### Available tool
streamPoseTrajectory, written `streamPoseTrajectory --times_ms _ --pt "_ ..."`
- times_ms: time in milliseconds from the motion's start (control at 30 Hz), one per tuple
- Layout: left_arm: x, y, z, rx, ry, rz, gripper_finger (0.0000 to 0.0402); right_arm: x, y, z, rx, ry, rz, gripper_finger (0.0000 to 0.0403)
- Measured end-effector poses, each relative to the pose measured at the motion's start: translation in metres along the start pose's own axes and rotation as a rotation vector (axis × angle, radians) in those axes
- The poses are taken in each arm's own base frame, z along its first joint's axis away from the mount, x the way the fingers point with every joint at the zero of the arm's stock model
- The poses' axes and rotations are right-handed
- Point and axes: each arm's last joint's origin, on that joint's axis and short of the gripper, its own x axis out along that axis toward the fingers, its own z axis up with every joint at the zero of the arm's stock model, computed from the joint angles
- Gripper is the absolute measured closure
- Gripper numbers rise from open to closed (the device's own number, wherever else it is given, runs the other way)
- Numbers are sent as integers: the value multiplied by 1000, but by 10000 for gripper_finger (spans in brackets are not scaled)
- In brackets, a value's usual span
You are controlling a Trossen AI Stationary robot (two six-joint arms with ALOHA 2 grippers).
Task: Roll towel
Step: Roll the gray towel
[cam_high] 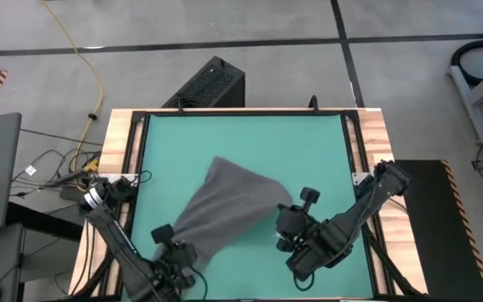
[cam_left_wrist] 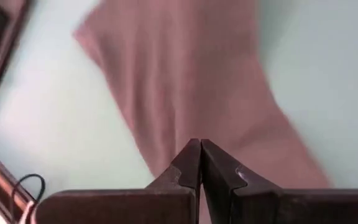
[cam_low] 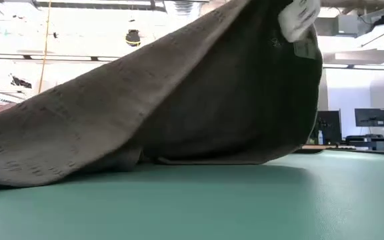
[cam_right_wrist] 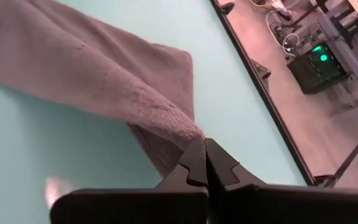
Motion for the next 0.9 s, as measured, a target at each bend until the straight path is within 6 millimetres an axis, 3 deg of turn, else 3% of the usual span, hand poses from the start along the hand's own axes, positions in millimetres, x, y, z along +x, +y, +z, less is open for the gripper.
streamPoseTrajectory --times_ms 233,467,567,700,900 --pt "6 -20 -21 212 340 -264 393 3 -2 2 -50 6 -4 400" --pt "-11 -58 -25 164 212 -624 302 3 -2 2 -50 7 -5 400" --pt "-16 -66 -31 111 167 -649 253 3 -2 2 -53 7 -4 400" --pt "-7 -74 -37 79 248 -643 205 3 -2 2 -57 7 -5 400" --pt "19 -93 -49 110 360 -600 194 3 -1 2 -58 7 -5 400"
